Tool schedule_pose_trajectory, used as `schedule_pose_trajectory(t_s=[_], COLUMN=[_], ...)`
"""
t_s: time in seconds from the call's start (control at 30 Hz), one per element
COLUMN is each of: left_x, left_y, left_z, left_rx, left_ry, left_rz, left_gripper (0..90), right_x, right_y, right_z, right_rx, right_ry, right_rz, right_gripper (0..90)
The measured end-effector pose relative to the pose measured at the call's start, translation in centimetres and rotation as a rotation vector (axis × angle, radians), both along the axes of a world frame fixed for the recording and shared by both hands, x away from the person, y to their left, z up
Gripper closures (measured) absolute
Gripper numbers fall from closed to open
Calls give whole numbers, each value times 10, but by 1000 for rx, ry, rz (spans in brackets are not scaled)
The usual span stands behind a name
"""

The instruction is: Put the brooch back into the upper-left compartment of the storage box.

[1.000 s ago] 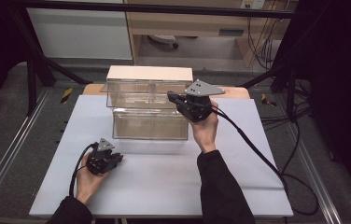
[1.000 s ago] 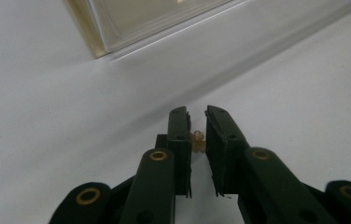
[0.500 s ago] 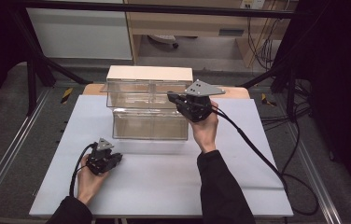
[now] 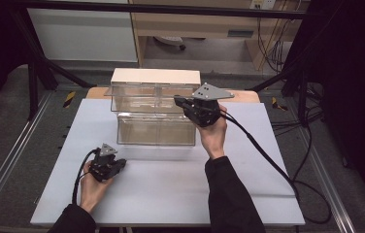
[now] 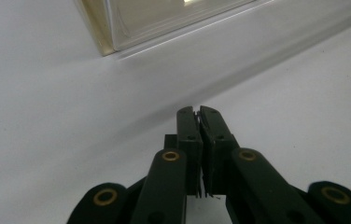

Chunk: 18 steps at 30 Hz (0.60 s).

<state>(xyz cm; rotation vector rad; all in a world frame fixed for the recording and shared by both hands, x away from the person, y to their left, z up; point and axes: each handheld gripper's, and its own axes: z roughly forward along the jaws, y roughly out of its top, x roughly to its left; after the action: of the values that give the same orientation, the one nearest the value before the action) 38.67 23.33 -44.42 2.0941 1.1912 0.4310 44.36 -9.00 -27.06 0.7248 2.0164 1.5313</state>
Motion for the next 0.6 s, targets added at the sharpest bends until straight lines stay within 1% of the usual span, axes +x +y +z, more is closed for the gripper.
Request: schedule_pose_trajectory(t_s=[0.27, 0.6], left_x=[0, -3], left_y=[2, 4], left_z=[1, 5], left_rx=[0, -31], left_ry=[0, -9], left_rz=[-4, -3], left_gripper=[877, 878], right_x=[0, 0], right_y=[0, 0], right_z=[0, 0], right_rx=[0, 1], right_ry=[-3, -4], right_rz=[1, 2], right_gripper=[900, 900])
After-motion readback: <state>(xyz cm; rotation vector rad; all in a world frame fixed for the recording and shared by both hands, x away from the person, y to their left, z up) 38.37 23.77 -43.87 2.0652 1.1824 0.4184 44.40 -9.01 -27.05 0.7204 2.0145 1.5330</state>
